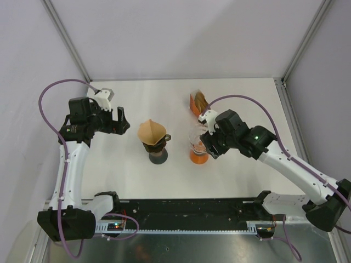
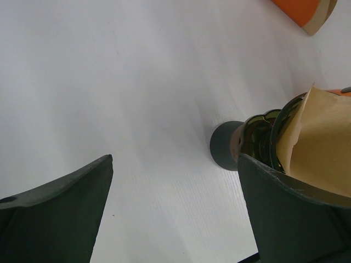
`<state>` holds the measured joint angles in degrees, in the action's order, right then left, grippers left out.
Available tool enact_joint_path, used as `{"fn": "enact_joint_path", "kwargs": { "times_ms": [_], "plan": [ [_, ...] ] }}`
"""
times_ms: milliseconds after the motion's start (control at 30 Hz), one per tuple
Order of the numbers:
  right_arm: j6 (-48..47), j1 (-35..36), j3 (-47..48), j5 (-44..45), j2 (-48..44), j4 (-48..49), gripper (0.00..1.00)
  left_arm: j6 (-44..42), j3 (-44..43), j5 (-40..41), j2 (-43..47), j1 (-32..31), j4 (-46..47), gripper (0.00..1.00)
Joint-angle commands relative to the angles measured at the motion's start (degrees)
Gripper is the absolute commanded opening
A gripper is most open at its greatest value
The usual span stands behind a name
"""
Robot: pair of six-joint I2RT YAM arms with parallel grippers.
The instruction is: Place the coffee filter in the dripper
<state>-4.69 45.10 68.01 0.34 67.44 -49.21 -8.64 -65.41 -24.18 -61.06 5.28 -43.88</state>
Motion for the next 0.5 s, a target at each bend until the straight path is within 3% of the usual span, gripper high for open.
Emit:
{"fn": "enact_joint_path", "kwargs": {
  "times_ms": [0, 267, 467],
  "plan": [
    [-1.1, -0.2, 4.1, -3.3, -3.7, 0.8, 0.62, -1.2, -0.7, -0.5, 1.1, 0.5, 0.6, 1.00],
    [3.0, -9.0, 10.5, -9.5, -5.7, 10.4, 0.58, -2.6, -0.3, -0.3, -0.6, 0.5, 0.8, 1.00],
    [8.7, -18.4, 15.8, -10.0, 0.3, 18.3, 0.51, -5.7, -0.8, 2.5, -2.4, 0.5, 2.2, 1.00]
  ]
}}
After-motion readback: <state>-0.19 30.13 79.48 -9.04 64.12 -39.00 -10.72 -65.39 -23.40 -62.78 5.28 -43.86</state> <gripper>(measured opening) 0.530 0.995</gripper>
